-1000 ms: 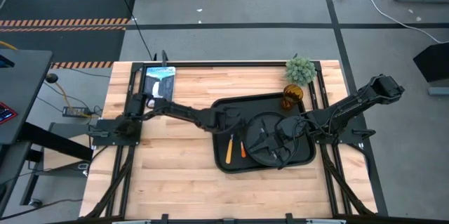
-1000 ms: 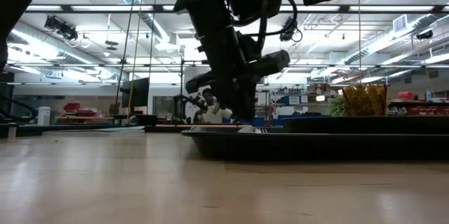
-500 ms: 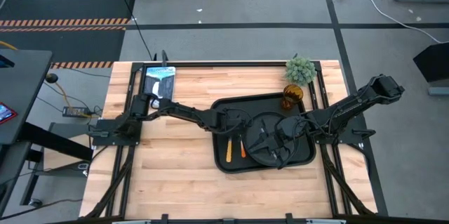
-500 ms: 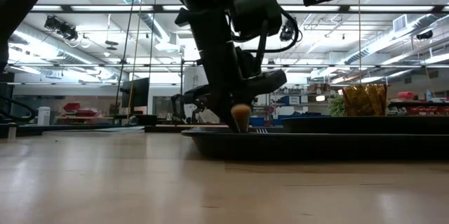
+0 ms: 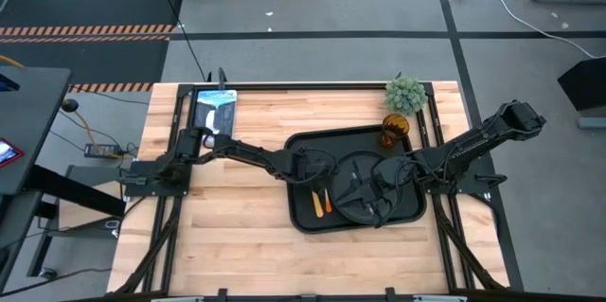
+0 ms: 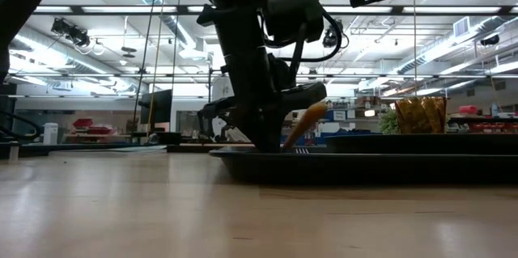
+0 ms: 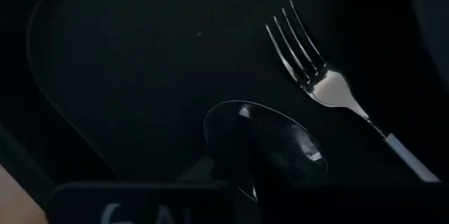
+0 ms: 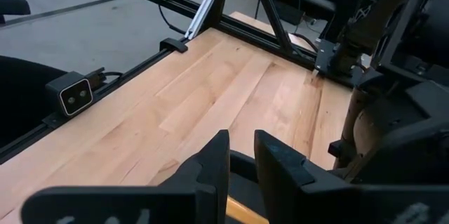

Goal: Pick and place plate/cup/fork/spoon on tray
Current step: Put the yellow spoon on the black tray to the left of the orange fork

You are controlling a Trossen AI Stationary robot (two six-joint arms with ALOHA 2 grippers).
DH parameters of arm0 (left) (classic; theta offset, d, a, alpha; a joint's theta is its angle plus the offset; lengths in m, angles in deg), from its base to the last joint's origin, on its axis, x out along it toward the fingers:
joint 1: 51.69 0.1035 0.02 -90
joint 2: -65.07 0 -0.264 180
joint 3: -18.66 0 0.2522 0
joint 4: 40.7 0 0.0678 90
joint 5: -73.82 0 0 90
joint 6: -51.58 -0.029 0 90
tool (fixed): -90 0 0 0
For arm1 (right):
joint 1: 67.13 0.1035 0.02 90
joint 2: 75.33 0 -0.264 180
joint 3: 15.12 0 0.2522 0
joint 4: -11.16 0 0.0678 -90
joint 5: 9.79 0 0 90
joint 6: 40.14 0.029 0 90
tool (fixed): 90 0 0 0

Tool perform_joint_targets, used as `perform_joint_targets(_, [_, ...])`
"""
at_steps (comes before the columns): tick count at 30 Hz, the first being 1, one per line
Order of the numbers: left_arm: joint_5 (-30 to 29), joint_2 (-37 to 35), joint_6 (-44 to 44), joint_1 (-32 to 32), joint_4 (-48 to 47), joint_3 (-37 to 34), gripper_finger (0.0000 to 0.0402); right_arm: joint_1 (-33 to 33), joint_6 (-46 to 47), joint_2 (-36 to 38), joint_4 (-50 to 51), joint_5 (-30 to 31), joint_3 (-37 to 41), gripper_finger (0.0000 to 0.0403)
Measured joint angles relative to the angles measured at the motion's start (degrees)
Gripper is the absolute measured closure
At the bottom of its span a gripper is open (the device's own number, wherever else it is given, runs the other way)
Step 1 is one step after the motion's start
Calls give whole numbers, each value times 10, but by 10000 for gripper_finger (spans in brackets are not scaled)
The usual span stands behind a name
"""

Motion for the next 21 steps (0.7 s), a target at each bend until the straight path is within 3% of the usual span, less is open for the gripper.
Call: perform_joint_targets(21, [-46,0,0,4,2,0,363,0,0,0,0,0,0,328])
